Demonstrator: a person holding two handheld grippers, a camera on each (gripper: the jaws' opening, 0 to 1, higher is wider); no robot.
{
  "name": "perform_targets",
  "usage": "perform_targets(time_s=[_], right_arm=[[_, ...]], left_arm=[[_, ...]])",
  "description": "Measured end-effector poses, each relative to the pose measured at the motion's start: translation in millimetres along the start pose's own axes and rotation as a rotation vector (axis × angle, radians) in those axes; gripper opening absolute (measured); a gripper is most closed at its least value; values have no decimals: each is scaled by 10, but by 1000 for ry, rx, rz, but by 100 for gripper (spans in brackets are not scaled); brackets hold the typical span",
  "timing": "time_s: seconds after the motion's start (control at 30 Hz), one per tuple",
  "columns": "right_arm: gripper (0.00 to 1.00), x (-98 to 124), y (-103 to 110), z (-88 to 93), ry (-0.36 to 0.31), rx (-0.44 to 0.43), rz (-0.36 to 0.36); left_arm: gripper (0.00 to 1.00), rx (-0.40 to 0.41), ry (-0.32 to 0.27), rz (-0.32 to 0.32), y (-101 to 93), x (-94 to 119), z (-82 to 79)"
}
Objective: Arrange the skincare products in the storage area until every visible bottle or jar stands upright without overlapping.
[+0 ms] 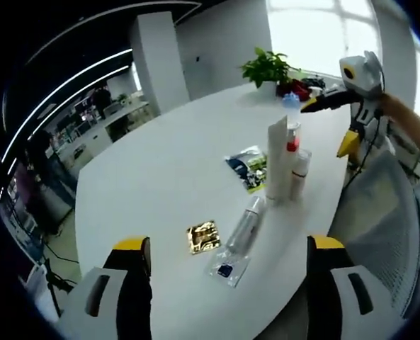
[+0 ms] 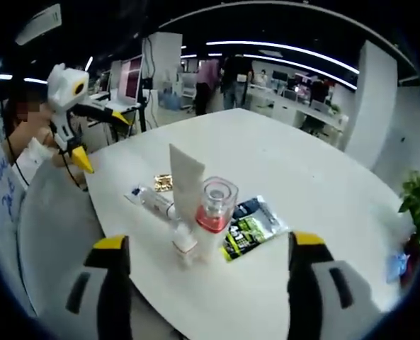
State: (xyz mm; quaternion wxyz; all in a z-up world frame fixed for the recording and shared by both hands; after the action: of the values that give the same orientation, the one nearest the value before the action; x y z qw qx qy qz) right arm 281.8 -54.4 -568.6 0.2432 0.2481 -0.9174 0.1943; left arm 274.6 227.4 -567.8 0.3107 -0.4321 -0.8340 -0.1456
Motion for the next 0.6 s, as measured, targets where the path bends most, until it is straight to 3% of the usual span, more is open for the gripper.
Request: perform_targets(time_s=[0.2,0.6], right_arm=[[100,8,-6,-10,-6,-4,11],[100,8,49,24,10,-2,-14]], left_arm=[[89,-4,11,8,14,-30,4],[94,-13,63,58,-24,-234,88]])
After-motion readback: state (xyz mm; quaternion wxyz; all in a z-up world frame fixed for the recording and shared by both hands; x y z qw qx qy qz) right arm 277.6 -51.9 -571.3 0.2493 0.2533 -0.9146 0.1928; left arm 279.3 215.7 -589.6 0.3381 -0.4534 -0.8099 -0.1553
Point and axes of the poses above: the point that each gripper's makers call its tool centre point, and the gripper's own axes: x roughly backward along the fingers, y roughly to its left, z roughly out of its underside, the point moved 5 cm from there along x, roughly backward along the fingers, and after that the axes turned 13 degrees about z, right-handed, at the moved point
